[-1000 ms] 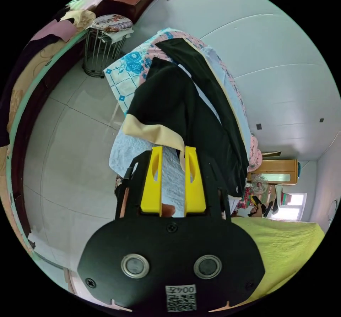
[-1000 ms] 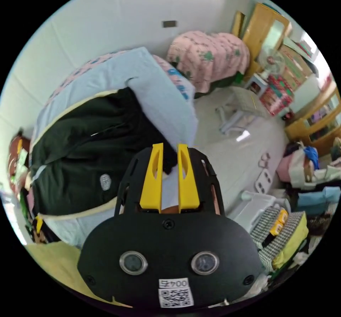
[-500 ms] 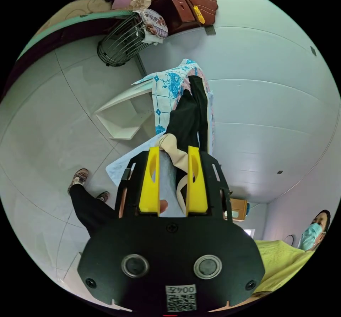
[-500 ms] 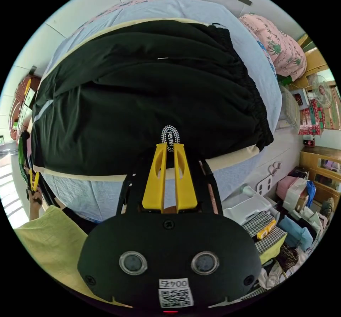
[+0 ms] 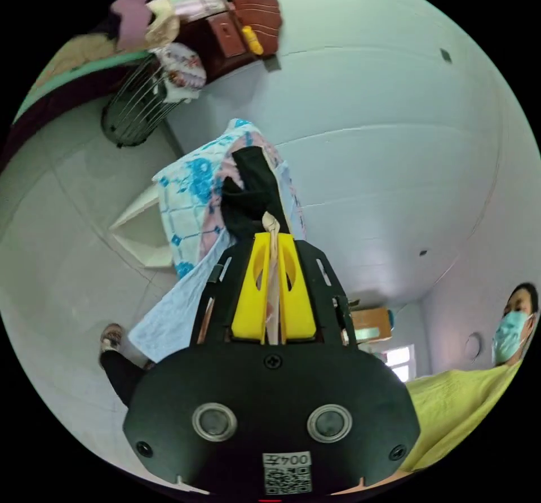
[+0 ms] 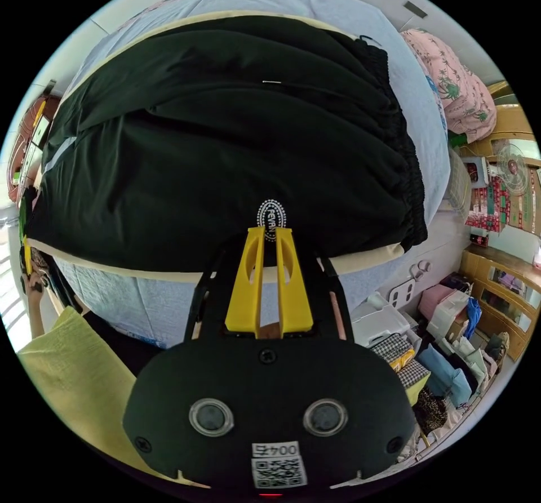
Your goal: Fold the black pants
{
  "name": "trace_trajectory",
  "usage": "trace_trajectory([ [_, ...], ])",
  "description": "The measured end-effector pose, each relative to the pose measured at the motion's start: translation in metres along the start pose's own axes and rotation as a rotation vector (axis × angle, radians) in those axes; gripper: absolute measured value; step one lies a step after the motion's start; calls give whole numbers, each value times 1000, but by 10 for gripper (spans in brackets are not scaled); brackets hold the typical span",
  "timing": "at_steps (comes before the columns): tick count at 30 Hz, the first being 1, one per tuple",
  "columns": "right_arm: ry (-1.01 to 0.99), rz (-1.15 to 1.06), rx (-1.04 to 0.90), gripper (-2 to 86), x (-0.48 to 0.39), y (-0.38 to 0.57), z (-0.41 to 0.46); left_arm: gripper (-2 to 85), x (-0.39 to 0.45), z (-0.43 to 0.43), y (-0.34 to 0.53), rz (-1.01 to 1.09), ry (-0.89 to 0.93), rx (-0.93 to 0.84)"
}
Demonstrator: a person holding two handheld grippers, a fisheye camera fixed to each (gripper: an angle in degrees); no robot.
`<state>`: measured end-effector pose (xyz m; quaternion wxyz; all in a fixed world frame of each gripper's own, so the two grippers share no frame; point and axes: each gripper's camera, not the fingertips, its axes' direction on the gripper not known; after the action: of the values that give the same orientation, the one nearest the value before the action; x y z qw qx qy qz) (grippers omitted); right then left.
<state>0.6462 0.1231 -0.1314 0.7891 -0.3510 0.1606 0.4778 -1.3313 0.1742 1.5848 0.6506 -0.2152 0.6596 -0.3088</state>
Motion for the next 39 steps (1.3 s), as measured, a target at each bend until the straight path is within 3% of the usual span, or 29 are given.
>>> trace_trajectory([
  [5,-39,10,-46,49,6,-17,2,23,110,7,-15,430,-205,-35],
  [8,-62,33,-49,45,10,-23,2,27,122,9,0,516,-311,-60],
  [14,-79,57,-31,40,12,-28,3,54,11,30,32,257,-486,-194],
  [17,-82,68,-29,40,12,-31,2,76,-26,12,37,88,-478,-116],
  [22,-71,73,-27,39,10,-35,0,73,-1,12,14,177,-480,-63],
  [28,-66,84,-32,45,8,-39,-3,84,49,128,-41,514,-595,-285],
  [33,-22,65,-52,50,-1,-43,-8,111,80,242,-59,830,-709,-576],
  [39,2,69,-51,50,-5,-41,-15,100,78,313,-52,941,-702,-816],
])
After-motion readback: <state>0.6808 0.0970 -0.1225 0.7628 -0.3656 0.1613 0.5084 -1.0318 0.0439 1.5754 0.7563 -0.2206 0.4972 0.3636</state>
